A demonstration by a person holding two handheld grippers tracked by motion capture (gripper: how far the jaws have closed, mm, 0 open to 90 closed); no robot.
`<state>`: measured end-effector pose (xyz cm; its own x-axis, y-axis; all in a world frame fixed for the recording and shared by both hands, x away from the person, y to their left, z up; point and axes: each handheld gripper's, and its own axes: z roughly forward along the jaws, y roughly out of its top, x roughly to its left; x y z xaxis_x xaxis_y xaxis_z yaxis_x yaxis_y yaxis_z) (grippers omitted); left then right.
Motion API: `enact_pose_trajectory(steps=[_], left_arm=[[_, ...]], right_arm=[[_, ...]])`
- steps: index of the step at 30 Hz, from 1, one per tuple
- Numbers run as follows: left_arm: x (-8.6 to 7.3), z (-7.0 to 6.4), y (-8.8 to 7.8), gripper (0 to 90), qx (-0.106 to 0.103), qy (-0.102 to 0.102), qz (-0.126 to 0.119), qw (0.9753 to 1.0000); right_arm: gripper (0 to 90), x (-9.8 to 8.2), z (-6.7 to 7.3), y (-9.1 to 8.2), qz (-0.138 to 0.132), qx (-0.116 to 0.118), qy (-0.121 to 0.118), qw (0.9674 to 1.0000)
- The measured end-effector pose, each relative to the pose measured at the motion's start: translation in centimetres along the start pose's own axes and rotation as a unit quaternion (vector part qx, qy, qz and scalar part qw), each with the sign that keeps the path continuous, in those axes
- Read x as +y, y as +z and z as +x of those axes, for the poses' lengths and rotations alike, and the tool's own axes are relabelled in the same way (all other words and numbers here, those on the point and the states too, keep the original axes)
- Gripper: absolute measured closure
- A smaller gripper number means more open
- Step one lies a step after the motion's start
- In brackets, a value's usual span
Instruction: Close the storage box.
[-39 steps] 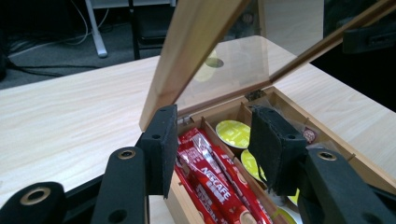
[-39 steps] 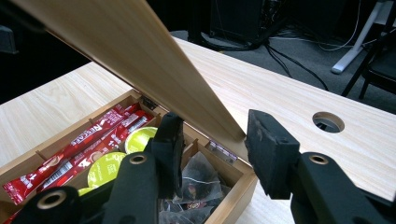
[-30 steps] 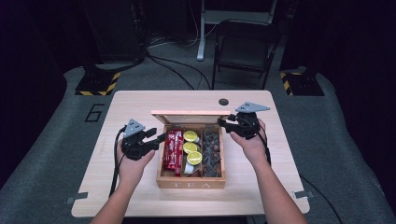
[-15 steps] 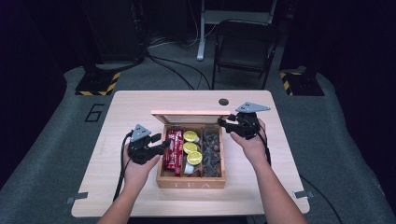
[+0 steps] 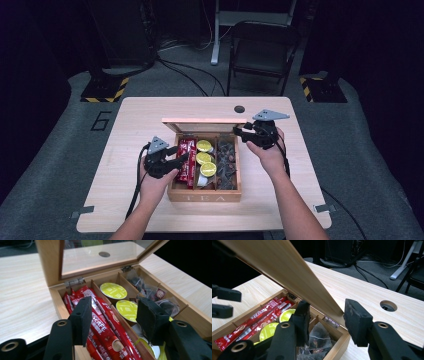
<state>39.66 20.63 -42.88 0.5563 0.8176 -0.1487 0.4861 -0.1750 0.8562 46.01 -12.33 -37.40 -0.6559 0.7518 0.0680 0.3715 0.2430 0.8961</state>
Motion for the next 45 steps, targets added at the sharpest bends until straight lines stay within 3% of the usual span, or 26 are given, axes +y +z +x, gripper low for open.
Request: enact_pose_trajectory(steps=[9,10,15,24,28,33,40,45], left_arm=[[-0.6,-0.3,1.9,45.4,0.001,0.001,0.026,0.9997],[-0.7,-0.3,2.1,45.4,0.008,0.009,0.032,0.9994],[-1.6,-0.2,2.7,46.8,0.033,-0.001,0.043,0.9986],[-2.0,0.3,3.5,50.8,0.050,-0.011,0.064,0.9966],[-2.0,0.2,3.6,55.0,0.060,-0.007,0.066,0.9960],[-2.0,0.2,3.4,72.9,0.081,0.014,0.061,0.9948],[-1.8,0.5,2.8,82.3,0.082,-0.001,0.046,0.9956],[-1.7,0.9,2.2,83.4,0.080,-0.013,0.036,0.9960]], right_arm=[[55.6,-0.1,0.0,0.0,-0.003,0.003,-0.002,1.0000],[55.6,-0.1,0.0,0.0,-0.003,0.003,-0.004,1.0000],[55.5,-0.1,0.0,0.0,-0.001,0.003,-0.006,1.0000],[55.0,-0.2,0.1,-0.1,-0.001,0.004,-0.004,1.0000],[55.0,-0.2,0.1,-0.1,-0.001,0.005,-0.004,1.0000],[54.8,-0.4,0.1,-0.1,-0.001,0.006,-0.005,1.0000],[54.8,-0.4,0.2,-0.1,-0.002,0.003,-0.004,1.0000],[54.7,-0.5,0.4,-0.2,0.000,0.001,-0.005,1.0000]])
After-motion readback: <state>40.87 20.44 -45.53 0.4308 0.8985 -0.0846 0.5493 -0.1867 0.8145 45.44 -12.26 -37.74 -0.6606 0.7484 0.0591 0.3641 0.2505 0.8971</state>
